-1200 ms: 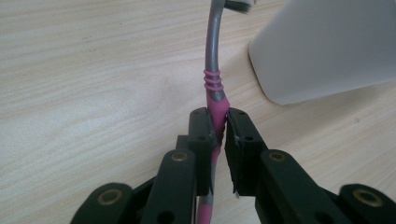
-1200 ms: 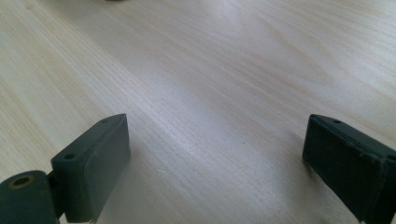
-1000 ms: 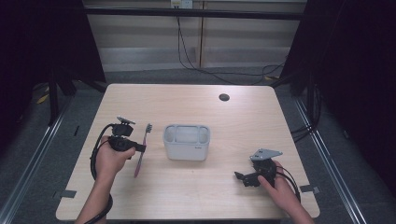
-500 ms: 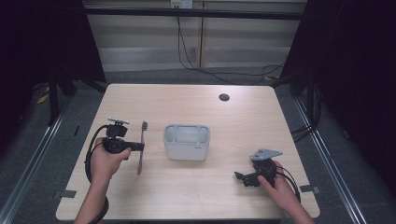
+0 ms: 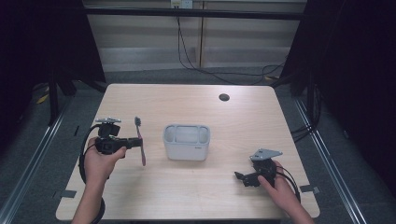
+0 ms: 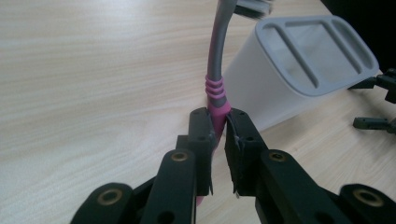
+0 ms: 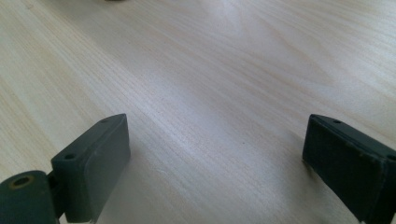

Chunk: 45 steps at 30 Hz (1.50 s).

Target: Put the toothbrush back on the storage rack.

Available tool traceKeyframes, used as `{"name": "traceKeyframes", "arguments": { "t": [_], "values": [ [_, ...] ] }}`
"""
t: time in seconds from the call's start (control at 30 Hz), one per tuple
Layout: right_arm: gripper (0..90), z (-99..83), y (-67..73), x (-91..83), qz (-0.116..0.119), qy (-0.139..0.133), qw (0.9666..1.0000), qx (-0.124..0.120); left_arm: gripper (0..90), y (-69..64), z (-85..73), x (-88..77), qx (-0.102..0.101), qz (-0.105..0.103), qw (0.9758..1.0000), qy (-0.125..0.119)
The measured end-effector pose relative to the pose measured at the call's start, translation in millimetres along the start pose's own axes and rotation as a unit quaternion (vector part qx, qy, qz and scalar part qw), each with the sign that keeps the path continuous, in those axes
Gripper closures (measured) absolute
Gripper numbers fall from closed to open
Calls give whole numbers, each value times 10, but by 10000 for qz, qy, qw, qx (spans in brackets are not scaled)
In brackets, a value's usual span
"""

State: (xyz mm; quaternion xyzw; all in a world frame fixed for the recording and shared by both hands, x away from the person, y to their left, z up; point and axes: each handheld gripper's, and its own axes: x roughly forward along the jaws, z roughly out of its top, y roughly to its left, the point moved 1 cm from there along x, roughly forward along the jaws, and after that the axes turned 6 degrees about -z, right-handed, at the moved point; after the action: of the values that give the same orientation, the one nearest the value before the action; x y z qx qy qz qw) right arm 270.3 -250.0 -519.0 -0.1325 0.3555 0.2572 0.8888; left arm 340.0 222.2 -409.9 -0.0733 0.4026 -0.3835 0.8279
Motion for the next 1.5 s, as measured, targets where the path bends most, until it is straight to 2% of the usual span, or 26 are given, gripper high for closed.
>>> {"name": "traceKeyframes", "arguments": {
  "t": [0.13, 0.17, 0.23, 0.7, 1.5],
  "values": [
    [70, 0, 1, 0, -1, 2, 10000, 4, 810, -42, 38, -18, 23, -37, 9999, -93],
    [70, 0, 0, 0, 0, 0, 10000, 0, 810, -63, 63, -33, 63, -62, 9998, -183],
    [70, 0, 1, 0, 1, 2, 10000, 5, 810, -80, 89, -49, 140, -93, 9996, -211],
    [70, 0, 1, 0, 1, 3, 10000, 5, 810, -206, 252, -133, 319, -178, 9981, -495],
    [70, 0, 0, 0, 2, 0, 10000, 1, 810, -366, 460, -218, 563, -302, 9945, -829]
  ]
}}
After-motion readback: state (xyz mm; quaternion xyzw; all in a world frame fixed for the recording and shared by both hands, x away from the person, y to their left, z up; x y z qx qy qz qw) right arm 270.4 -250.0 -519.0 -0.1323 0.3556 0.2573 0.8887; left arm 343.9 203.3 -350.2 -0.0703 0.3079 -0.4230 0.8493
